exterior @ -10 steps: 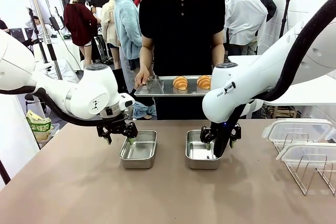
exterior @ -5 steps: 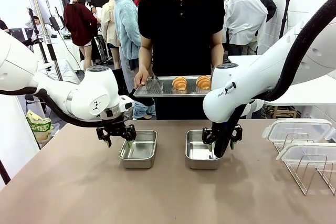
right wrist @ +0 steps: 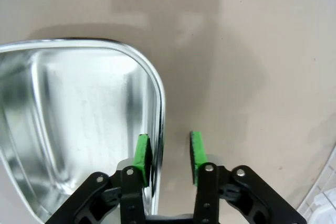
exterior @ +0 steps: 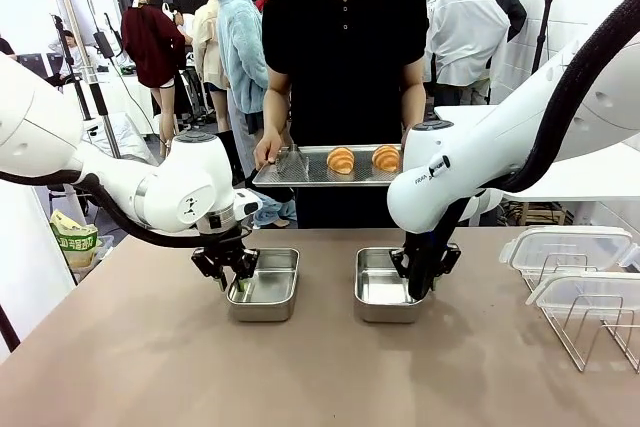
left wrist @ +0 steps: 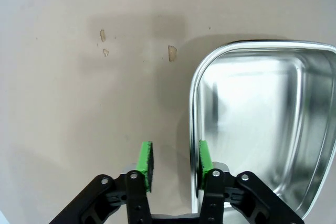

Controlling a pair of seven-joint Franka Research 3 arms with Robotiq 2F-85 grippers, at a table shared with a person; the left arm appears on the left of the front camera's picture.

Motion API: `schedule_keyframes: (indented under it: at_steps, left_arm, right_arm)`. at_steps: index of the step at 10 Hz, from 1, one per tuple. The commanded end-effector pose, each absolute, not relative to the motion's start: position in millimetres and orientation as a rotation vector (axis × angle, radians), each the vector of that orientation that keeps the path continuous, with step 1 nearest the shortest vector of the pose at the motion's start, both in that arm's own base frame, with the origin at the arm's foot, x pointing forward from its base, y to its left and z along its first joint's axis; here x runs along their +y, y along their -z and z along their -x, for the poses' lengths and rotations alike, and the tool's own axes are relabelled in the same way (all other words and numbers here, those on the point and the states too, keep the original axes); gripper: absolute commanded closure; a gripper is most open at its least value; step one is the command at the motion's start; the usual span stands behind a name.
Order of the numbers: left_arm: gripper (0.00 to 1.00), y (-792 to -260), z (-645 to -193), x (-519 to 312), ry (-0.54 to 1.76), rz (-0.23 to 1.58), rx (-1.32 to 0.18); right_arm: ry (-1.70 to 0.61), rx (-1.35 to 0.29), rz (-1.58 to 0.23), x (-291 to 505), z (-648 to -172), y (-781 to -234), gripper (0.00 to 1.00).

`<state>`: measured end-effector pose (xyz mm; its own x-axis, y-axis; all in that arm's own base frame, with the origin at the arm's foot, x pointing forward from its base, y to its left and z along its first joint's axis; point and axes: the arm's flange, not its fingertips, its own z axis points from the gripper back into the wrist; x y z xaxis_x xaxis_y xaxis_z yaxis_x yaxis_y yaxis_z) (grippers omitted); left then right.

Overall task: Place the bread in airtight containers.
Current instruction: Lift both Airtight Container.

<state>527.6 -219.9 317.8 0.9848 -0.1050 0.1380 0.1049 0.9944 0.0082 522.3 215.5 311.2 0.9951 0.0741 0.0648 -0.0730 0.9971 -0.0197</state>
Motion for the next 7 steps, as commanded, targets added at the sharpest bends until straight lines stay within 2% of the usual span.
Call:
schedule_keyframes:
  at_steps: [1, 7]
  left_arm:
    - [1.0, -321.3, -531.8, -225.0, 0.082, -0.01, -0.118]
    - [1.0, -326.7, -527.2, -224.0, 0.085, -0.037, -0.116]
  right_arm:
    - [-0.065, -0.055, 0.023, 216.5, -523.2, -312.3, 1.0]
    - [-0.057, -0.05, 0.032, 220.2, -521.7, -313.7, 1.0]
